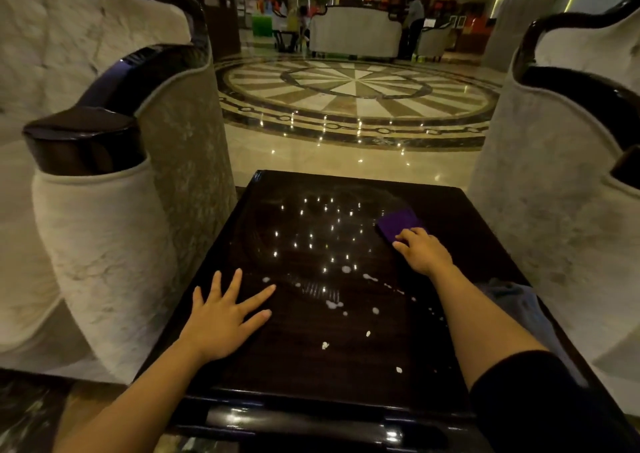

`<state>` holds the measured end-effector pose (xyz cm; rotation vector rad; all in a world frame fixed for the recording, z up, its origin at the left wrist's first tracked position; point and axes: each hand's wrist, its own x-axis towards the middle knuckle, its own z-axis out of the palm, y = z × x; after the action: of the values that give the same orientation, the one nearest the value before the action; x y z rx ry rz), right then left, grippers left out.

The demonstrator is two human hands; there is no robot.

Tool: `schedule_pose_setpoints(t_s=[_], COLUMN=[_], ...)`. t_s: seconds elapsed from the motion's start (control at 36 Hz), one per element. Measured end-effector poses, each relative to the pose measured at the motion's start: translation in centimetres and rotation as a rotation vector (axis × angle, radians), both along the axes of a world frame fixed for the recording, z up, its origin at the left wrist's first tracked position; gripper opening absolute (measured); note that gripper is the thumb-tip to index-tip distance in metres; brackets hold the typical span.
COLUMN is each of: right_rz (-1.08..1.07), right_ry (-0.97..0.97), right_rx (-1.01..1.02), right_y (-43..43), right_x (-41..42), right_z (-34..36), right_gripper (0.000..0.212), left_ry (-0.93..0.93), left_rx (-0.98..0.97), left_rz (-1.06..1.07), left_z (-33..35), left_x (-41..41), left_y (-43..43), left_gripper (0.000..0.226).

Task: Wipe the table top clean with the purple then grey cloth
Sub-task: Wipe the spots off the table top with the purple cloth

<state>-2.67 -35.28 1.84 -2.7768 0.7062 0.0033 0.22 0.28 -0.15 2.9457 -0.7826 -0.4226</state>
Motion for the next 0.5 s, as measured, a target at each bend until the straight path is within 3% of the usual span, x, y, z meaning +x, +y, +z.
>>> schedule_pose_setpoints(t_s=[0.08, 0.28, 0.39, 0.5], right_rz=[0.052, 0.201, 0.289, 0.395], right_ry=[-0.032, 0.021, 0.086, 0.098], right_rx=[-0.027, -0.054, -0.009, 0.019], right_y=[1.8, 7.4, 10.8, 13.5], right_x=[0.8, 3.7, 6.0, 7.7], right_z=[-0.3, -0.7, -0.6, -0.6], right_gripper=[0.034, 0.063, 0.061, 0.056], left_ry=[0.034, 0.025, -0.002, -0.017], left_rx=[0.024, 0.016, -0.036, -0.05], left_rz=[-0.027, -0.014, 0.022, 0.061], left_z=[0.2, -0.2, -0.5, -1.0], left_x=[-0.1, -1.4, -2.4, -2.9], left_y=[0.3, 2.2, 3.5, 3.6], left_gripper=[0.058, 0.065, 0.108, 0.095])
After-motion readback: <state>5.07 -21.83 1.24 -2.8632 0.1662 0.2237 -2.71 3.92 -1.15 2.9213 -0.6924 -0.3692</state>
